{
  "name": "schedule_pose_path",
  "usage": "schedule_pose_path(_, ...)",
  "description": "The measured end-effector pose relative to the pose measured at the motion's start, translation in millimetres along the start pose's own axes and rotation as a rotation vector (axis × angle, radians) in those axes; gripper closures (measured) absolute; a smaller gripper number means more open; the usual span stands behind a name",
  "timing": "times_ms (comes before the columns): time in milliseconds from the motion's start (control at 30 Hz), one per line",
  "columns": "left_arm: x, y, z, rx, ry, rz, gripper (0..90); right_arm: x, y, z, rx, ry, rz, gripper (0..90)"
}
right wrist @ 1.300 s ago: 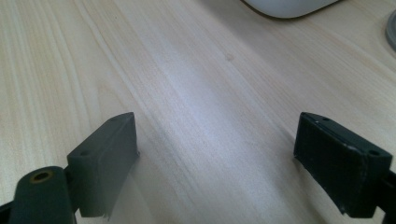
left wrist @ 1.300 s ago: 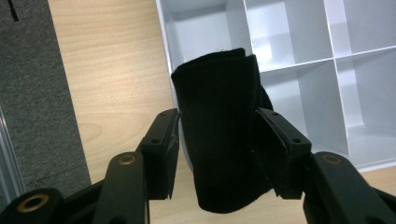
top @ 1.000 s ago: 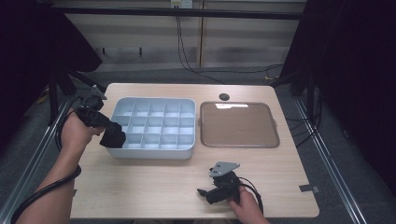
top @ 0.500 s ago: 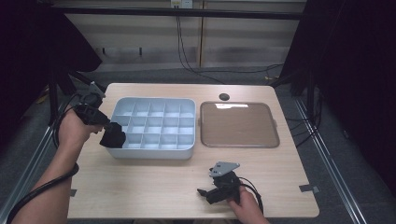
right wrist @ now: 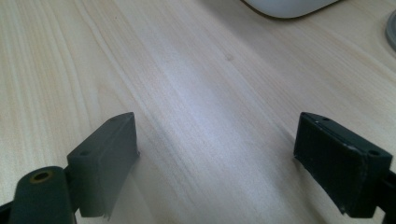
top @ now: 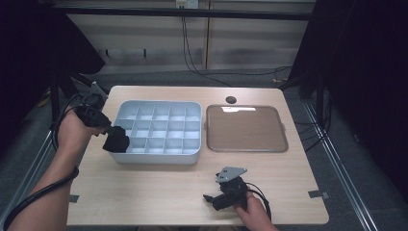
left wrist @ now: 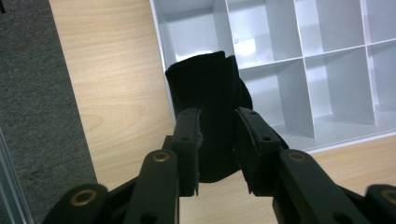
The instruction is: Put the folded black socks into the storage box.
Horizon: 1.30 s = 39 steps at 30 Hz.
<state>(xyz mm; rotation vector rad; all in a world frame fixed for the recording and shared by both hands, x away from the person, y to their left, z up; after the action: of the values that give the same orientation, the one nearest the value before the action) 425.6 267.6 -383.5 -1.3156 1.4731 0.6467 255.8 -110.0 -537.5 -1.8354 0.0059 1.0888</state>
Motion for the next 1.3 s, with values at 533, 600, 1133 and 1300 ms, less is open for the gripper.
schedule_pose_path(533, -1.9, 0.2, 0.0, 0.001, 0.007, 0.026, 90.0, 0.0, 0.0, 0.0, 0.0, 0.0, 0.0, 12.9)
schedule_pose_path(600, -1.4, -0.4, -0.3, 0.001, 0.007, 0.031, 90.0, 0.0, 0.0, 0.0, 0.0, 0.0, 0.0, 12.9)
schedule_pose_path(1133, 8.4, -2.8, 1.9, -0.003, 0.012, 0.035, 90.0, 0.0, 0.0, 0.0, 0.0, 0.0, 0.0, 12.9)
schedule_pose_path(1300, 10.3, -2.8, 4.1, -0.004, 0.009, 0.033, 90.0, 0.0, 0.0, 0.0, 0.0, 0.0, 0.0, 12.9)
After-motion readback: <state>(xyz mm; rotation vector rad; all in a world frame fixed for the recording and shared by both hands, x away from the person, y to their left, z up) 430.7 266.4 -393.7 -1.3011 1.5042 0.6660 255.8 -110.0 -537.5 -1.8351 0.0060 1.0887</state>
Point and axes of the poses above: each handheld gripper's, and its own axes: x roughly forward along the jaws, y roughly out of its underside, z roughly to its left, the point moved 4 cm from there along x, roughly forward along the jaws, and after that the axes turned 14 degrees about y, right-handed, at the moved point
